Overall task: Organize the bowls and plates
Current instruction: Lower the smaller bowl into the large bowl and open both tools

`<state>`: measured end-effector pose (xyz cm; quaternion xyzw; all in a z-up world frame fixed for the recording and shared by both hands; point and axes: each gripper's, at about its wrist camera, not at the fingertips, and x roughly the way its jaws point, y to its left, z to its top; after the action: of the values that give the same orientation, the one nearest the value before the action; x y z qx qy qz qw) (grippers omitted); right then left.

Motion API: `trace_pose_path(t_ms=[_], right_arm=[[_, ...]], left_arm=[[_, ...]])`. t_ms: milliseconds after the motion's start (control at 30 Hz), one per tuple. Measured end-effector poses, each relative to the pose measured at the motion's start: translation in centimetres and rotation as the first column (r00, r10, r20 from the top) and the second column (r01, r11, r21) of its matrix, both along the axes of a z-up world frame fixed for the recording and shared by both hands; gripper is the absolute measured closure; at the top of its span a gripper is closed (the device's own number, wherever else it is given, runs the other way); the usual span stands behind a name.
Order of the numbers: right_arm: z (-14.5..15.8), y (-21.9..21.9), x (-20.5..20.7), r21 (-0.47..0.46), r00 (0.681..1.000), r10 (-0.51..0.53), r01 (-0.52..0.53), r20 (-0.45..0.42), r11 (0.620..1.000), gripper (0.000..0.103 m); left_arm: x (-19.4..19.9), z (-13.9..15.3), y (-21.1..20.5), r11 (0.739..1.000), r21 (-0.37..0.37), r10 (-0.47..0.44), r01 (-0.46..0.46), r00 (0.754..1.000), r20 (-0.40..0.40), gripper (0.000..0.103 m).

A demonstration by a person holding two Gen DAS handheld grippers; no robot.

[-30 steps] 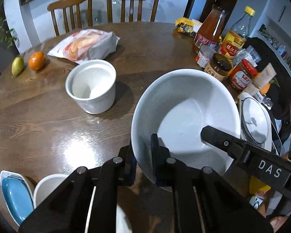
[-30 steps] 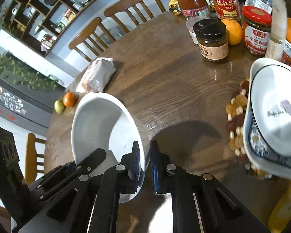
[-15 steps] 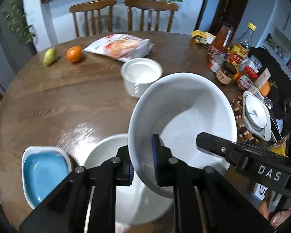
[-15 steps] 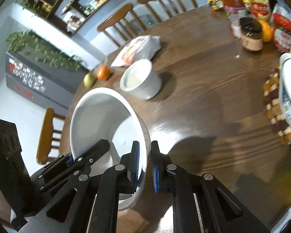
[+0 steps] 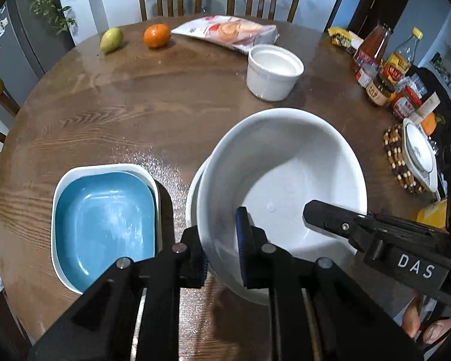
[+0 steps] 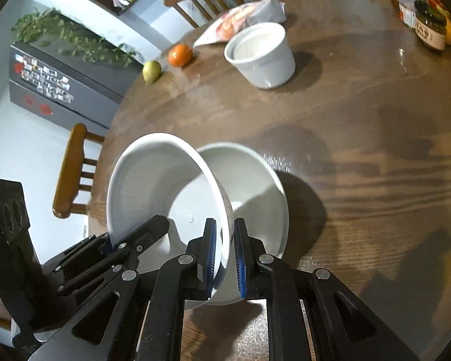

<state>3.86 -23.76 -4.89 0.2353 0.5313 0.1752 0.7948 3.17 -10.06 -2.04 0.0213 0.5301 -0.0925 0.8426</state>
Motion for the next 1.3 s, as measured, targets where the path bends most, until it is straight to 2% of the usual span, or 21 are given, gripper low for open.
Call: trace_pose_path(t_ms=[300, 1000, 1300], right_arm=[[-1.2, -0.1, -0.3, -0.043, 0.999, -0.023, 0.022, -0.042, 0.999, 0.090], [0.7, 0.9, -0.5, -0.207, 0.998, -0.048, 0.058, 0.049, 0.977, 0.090], [1.6, 0.4, -0.8, -0.205, 0.994, -0.065, 0.081, 0.087, 0.975, 0.090]], left_arm=[[0.2, -1.8, 0.2, 0.999, 0.021, -0.025, 0.026, 0.999, -0.042, 0.085], [0.5, -1.9, 0.4, 0.999, 0.033, -0.039, 0.040, 0.999, -0.027, 0.086], [0.4, -1.1, 0.8, 0.999, 0.024, -0.036, 0.036, 0.999, 0.001, 0.084]])
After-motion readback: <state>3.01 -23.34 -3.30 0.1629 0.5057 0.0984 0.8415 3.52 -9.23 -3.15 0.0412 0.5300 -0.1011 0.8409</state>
